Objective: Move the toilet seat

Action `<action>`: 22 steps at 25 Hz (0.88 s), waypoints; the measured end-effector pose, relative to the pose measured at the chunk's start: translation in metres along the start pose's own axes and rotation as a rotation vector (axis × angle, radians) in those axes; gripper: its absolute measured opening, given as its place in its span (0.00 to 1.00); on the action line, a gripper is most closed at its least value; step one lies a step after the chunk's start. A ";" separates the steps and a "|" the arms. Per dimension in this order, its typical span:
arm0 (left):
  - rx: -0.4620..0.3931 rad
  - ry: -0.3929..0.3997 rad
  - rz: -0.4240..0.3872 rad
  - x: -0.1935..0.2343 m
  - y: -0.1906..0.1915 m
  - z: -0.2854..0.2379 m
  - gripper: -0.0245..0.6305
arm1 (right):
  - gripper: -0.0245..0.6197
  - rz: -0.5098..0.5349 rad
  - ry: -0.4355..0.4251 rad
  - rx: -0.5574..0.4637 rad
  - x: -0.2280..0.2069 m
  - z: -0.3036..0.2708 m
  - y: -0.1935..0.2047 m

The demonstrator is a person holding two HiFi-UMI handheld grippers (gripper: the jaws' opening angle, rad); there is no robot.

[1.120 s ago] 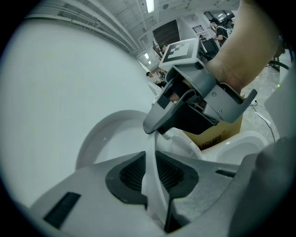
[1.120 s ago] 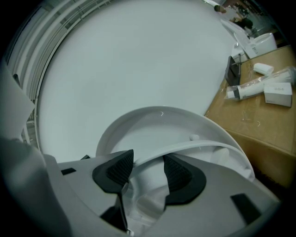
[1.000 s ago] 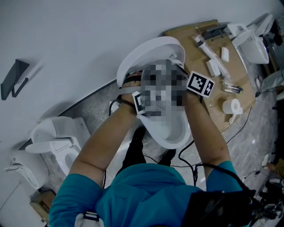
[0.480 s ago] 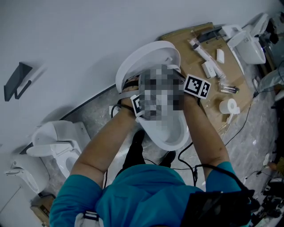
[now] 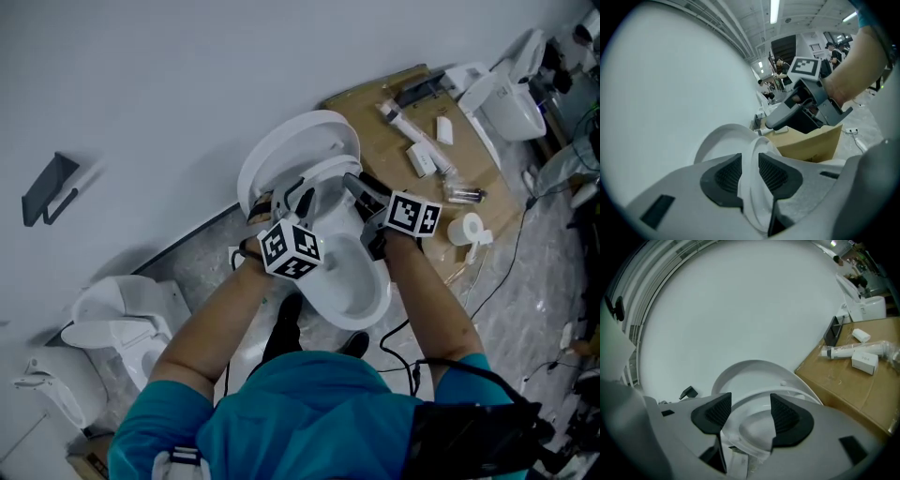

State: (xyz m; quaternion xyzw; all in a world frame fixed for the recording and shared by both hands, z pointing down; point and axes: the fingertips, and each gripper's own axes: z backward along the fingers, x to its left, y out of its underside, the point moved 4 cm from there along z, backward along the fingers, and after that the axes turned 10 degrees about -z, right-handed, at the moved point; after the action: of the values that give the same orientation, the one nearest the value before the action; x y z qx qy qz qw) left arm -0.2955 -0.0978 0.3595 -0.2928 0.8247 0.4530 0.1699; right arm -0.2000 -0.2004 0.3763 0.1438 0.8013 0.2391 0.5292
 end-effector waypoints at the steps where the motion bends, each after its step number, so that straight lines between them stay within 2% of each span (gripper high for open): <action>1: -0.029 0.013 0.021 -0.002 -0.007 0.007 0.18 | 0.44 0.017 -0.003 0.004 0.002 0.010 0.000; 6: -0.211 0.117 0.159 -0.014 -0.045 0.047 0.18 | 0.44 0.097 -0.069 -0.002 0.025 0.066 0.000; 10: -0.316 0.188 0.339 -0.013 -0.070 0.085 0.18 | 0.34 0.179 -0.086 -0.004 0.044 0.120 -0.001; 14: -0.409 0.251 0.442 -0.013 -0.097 0.111 0.18 | 0.26 0.250 -0.084 -0.031 0.058 0.177 -0.005; 16: -0.452 0.303 0.441 -0.019 -0.114 0.125 0.16 | 0.23 0.291 -0.068 -0.042 0.064 0.206 -0.005; 19: -0.510 0.369 0.390 -0.030 -0.141 0.145 0.15 | 0.18 0.368 -0.036 -0.052 0.075 0.246 -0.004; 22: -0.564 0.408 0.370 -0.043 -0.164 0.161 0.10 | 0.13 0.393 -0.015 -0.091 0.081 0.287 -0.004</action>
State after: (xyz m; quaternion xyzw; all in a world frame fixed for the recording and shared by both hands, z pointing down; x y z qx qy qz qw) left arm -0.1555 -0.0161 0.1915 -0.2585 0.7235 0.6173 -0.1693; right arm 0.0314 -0.0979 0.2174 0.2751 0.7423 0.3728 0.4840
